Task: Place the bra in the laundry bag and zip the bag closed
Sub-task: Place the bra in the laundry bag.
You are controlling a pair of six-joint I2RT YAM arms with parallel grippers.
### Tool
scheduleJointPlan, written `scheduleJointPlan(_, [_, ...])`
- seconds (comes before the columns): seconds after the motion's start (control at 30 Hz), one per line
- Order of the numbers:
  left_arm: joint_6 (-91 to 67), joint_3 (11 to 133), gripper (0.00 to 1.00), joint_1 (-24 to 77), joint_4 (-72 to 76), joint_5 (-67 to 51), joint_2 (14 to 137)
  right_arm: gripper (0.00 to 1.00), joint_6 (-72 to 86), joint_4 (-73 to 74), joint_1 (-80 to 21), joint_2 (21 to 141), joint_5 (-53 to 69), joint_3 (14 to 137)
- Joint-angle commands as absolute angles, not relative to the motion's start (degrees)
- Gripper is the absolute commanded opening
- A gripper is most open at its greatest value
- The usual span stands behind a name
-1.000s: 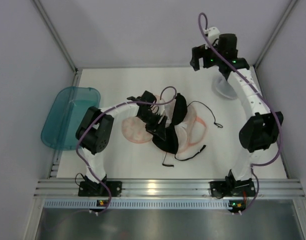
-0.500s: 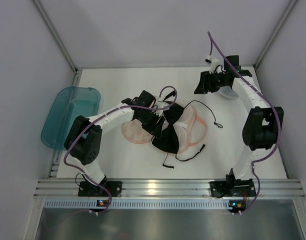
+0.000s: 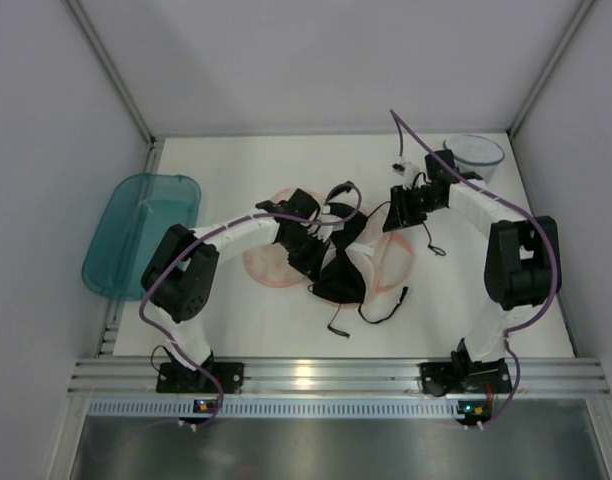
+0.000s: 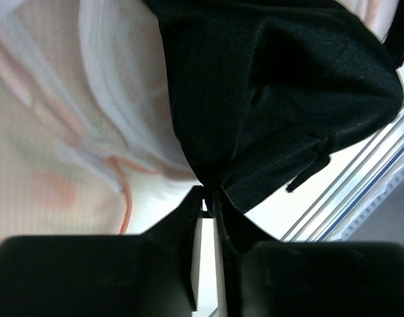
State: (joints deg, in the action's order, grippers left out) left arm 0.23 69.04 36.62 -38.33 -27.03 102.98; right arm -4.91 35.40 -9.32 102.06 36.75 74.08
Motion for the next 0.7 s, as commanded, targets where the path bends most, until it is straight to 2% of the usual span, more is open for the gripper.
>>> scheduleJointPlan(0.0, [-1.9,74.1,0.11,37.4,-38.0,-31.9,104.8,0.31,-3.9,31.8,-9.7,100.2,34.3,72.6])
scheduleJointPlan(0.13, [-3.5,77.9,0.00,37.4,-37.2,-34.8,107.1,0.24,-3.6,31.9,-10.4,101.5,34.2,71.2])
scheduleJointPlan(0.2, [-4.9,78.2,0.00,37.6,-36.5,-34.0,107.6,0.21,-3.6,32.0,-10.5,101.6,34.9,70.4])
scheduleJointPlan(0.33, [-5.9,78.3,0.01,37.8,-35.6,-30.2,109.5,0.21,-3.4,32.0,-10.6,101.0,36.2,69.6])
scheduleJointPlan(0.47, [-3.1,76.3,0.29,37.7,-35.6,-28.5,107.6,0.22,-4.1,32.0,-10.5,98.4,36.4,69.3])
scheduleJointPlan(0.6, [-0.5,74.4,0.44,37.6,-35.6,-29.4,99.8,0.23,-4.8,31.6,-10.5,95.1,36.0,70.6])
scheduleJointPlan(0.67, [1.3,74.4,0.47,37.4,-35.7,-29.4,97.6,0.24,-4.7,30.9,-10.6,93.7,36.2,71.7])
